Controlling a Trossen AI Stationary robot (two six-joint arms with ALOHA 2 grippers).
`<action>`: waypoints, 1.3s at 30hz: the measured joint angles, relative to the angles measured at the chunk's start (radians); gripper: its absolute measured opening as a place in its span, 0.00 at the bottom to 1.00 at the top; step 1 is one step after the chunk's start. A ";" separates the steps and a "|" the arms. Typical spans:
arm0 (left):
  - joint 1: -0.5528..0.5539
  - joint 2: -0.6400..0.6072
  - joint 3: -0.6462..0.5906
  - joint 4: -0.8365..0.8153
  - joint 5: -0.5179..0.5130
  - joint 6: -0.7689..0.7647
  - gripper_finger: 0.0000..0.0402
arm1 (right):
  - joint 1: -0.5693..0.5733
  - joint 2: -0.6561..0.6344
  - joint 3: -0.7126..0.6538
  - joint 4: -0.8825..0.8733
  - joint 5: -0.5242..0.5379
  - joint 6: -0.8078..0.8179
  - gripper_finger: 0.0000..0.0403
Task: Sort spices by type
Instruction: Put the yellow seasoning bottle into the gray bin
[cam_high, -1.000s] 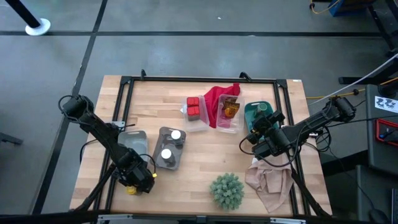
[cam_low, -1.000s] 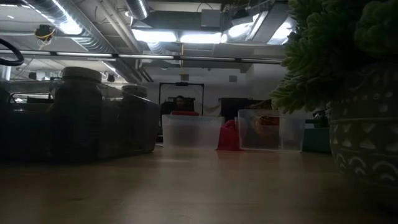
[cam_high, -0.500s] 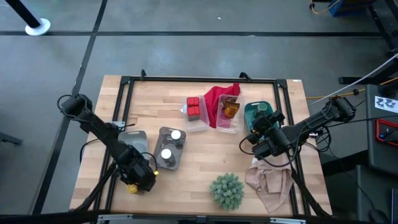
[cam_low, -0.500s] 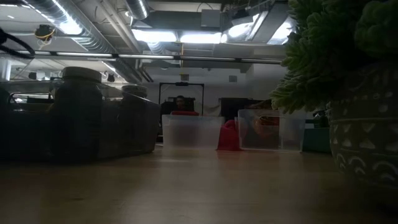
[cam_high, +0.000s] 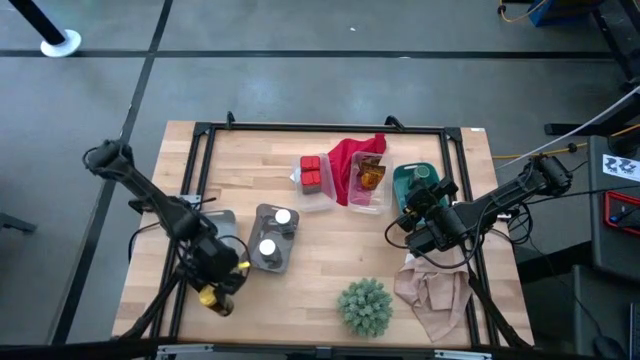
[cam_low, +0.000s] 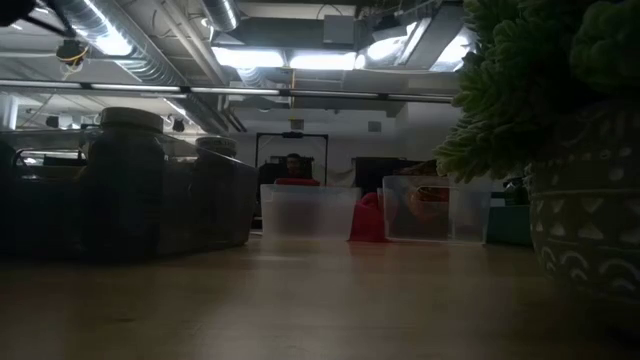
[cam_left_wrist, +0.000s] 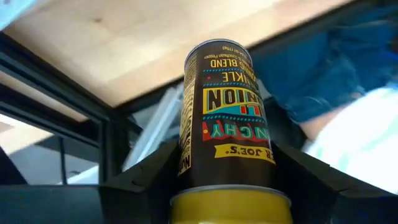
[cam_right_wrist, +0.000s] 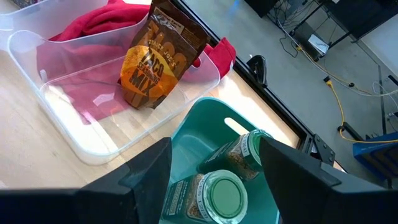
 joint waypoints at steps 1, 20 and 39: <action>0.007 -0.023 0.000 -0.002 0.000 -0.005 0.54 | 0.000 0.000 0.000 0.000 0.000 0.000 0.60; 0.143 -0.279 0.000 -0.370 -0.082 -0.041 0.54 | 0.000 0.000 0.000 0.000 0.000 0.000 0.60; 0.254 -0.223 0.000 -0.558 -0.217 -0.038 0.54 | 0.000 0.000 0.000 0.000 -0.002 -0.001 0.60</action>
